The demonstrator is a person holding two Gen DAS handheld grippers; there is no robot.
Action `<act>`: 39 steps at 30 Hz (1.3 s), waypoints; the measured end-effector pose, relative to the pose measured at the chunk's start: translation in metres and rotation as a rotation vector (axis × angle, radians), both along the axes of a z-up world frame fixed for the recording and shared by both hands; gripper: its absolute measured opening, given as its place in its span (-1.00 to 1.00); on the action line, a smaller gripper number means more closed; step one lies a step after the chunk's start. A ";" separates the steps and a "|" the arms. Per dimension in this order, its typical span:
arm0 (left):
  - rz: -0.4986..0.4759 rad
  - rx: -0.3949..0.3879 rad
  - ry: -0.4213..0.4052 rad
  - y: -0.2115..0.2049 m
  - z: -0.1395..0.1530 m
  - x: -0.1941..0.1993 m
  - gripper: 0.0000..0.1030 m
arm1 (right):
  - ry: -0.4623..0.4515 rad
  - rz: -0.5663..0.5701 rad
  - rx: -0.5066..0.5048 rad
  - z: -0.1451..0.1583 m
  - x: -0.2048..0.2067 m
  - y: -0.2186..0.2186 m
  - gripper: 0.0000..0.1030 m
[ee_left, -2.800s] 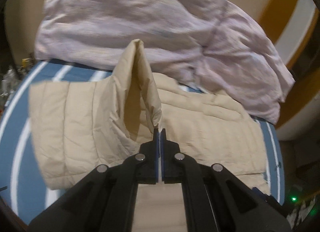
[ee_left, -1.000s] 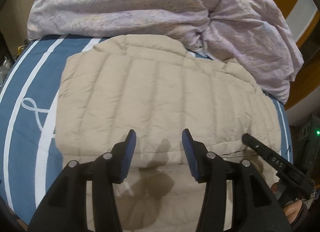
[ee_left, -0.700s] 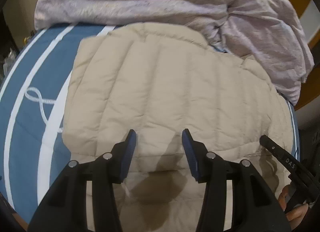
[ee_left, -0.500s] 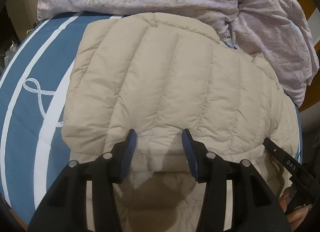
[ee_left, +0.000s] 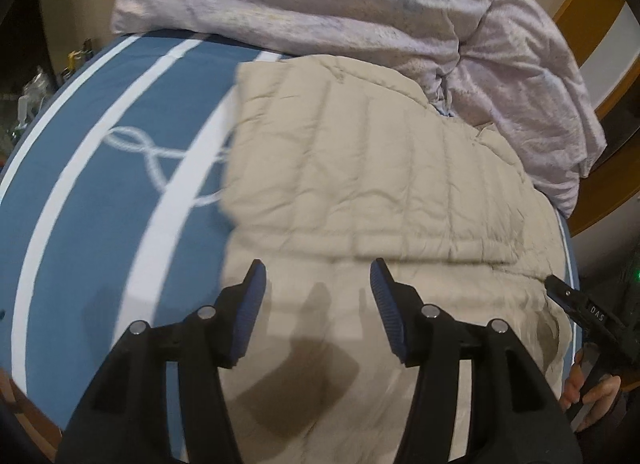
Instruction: Fold large clothes
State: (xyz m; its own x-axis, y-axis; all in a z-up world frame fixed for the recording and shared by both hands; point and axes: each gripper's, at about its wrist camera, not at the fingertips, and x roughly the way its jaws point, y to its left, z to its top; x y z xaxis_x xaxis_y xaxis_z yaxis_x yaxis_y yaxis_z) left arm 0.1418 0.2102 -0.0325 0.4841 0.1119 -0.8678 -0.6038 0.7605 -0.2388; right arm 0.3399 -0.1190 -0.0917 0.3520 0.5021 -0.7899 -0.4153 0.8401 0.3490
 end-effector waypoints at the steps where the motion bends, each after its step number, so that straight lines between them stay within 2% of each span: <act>1: 0.002 0.000 -0.005 0.000 0.001 -0.011 0.06 | -0.007 -0.019 -0.004 0.001 -0.007 -0.016 0.22; 6: 0.024 -0.016 -0.007 -0.002 -0.004 -0.064 0.07 | -0.014 -0.128 -0.006 -0.001 -0.033 -0.081 0.22; 13: 0.042 -0.075 -0.013 -0.018 -0.020 -0.113 0.07 | 0.016 -0.265 0.010 -0.019 -0.070 -0.158 0.22; 20: 0.039 -0.107 -0.019 -0.037 -0.034 -0.140 0.06 | 0.064 -0.320 0.065 -0.041 -0.095 -0.193 0.22; 27: 0.045 -0.119 -0.043 -0.048 -0.039 -0.155 0.02 | 0.077 -0.294 0.108 -0.054 -0.115 -0.201 0.19; 31: 0.041 -0.127 -0.059 -0.055 -0.040 -0.163 -0.08 | 0.091 -0.277 0.149 -0.056 -0.121 -0.202 -0.15; 38: 0.046 -0.154 -0.087 -0.063 -0.042 -0.175 -0.30 | 0.128 -0.259 0.219 -0.064 -0.133 -0.206 -0.61; 39: 0.047 -0.161 -0.088 -0.063 -0.043 -0.176 -0.39 | 0.128 -0.256 0.221 -0.064 -0.134 -0.206 -0.65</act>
